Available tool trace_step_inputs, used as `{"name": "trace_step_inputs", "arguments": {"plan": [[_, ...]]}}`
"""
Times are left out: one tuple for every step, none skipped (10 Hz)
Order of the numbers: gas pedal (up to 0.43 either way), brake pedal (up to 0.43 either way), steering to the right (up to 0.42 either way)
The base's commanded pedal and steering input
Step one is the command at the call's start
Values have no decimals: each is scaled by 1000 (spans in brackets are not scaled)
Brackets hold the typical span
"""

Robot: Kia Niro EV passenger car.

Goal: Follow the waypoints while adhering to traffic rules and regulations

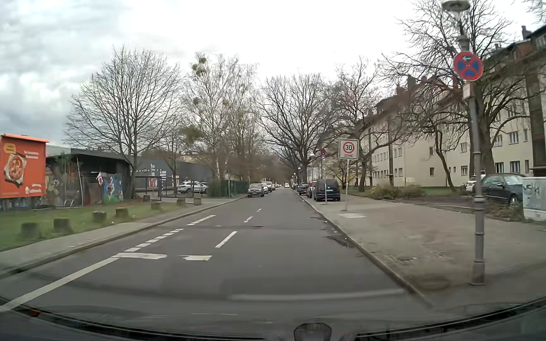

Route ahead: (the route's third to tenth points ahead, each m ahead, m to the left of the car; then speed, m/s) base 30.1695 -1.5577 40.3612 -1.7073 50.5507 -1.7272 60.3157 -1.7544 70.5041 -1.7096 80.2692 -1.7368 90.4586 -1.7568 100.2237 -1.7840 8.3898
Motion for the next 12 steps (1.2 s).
{"name": "trace_step_inputs", "arguments": {"plan": [[39,12,-1],[39,12,-1],[20,12,-1],[20,12,0],[0,12,0],[0,12,0],[0,12,0],[0,12,0],[0,12,0],[0,12,0],[0,12,0],[0,12,0]]}}
